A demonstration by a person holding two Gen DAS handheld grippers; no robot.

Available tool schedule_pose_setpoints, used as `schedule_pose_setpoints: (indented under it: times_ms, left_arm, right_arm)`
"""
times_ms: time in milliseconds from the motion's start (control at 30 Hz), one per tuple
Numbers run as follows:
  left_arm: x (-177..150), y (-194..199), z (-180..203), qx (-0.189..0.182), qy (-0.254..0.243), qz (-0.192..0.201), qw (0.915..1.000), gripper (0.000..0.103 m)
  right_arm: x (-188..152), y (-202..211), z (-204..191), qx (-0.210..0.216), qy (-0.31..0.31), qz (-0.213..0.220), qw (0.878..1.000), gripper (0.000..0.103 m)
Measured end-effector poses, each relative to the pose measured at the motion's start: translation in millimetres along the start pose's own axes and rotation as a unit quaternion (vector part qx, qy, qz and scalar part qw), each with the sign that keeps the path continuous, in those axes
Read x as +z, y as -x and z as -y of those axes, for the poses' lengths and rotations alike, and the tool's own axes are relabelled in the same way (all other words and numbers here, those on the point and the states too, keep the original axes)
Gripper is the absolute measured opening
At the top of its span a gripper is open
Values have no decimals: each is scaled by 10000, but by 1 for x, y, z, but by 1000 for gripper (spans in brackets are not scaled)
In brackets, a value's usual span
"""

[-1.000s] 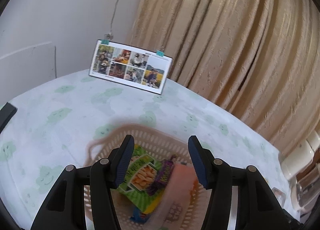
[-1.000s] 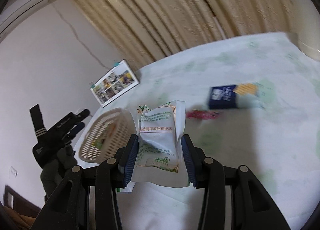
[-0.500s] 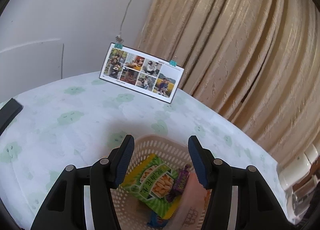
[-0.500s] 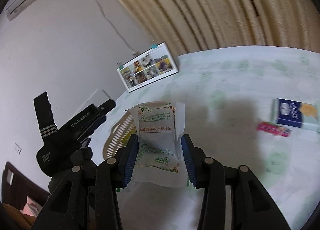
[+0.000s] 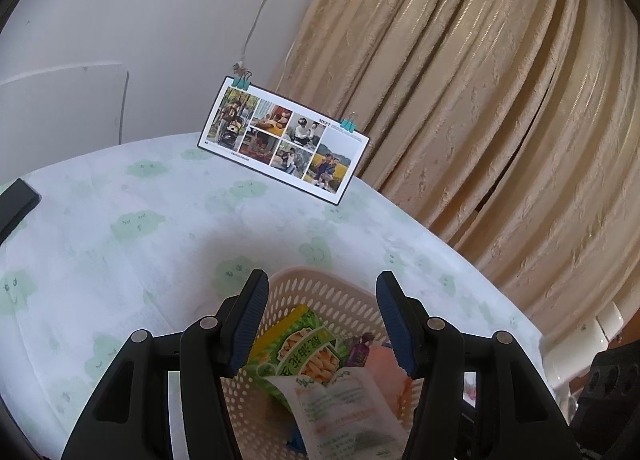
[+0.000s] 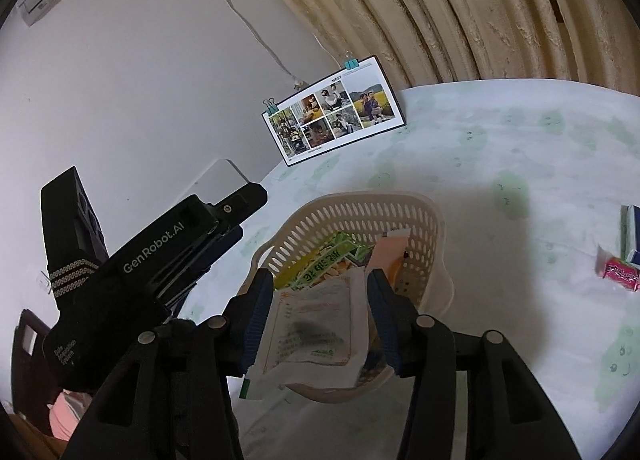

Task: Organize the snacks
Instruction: 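Carry the white paper packet into the basket and open the right gripper, then move the right gripper to the blue soda cracker box and grasp it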

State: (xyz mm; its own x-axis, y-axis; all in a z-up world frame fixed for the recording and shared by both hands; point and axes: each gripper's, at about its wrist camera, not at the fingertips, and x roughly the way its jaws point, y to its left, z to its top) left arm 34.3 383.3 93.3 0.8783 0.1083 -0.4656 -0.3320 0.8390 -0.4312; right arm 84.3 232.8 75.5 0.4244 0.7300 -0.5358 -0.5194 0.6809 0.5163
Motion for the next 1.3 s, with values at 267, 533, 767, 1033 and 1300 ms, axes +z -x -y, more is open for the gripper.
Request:
schedule_pose_setpoints:
  times_ms: [267,533,767,1033,1300]
  left_arm:
    - [-6,-4,11,-70,-237,-99,9996,57]
    - [-22,-17,36,-526,-711,-632,9941,57]
    - [-32,-23,47,-625,-881,-831,9907,57]
    - [-51,-38,56,-782,-959,-1380,9827,57]
    - [-54,-41,53,-498,-972,-1292,9856,57]
  right_arm:
    - [1,8,17,-83,-277,103,9995,48]
    - [1,28,37,-328,-470,334,9978,49]
    - [1,48,70,-582,-838,579,9931,50]
    - [2,73,103,-865,-1193,864,9853,51]
    - [1,101,137,-1174,-1565,1150,9739,53]
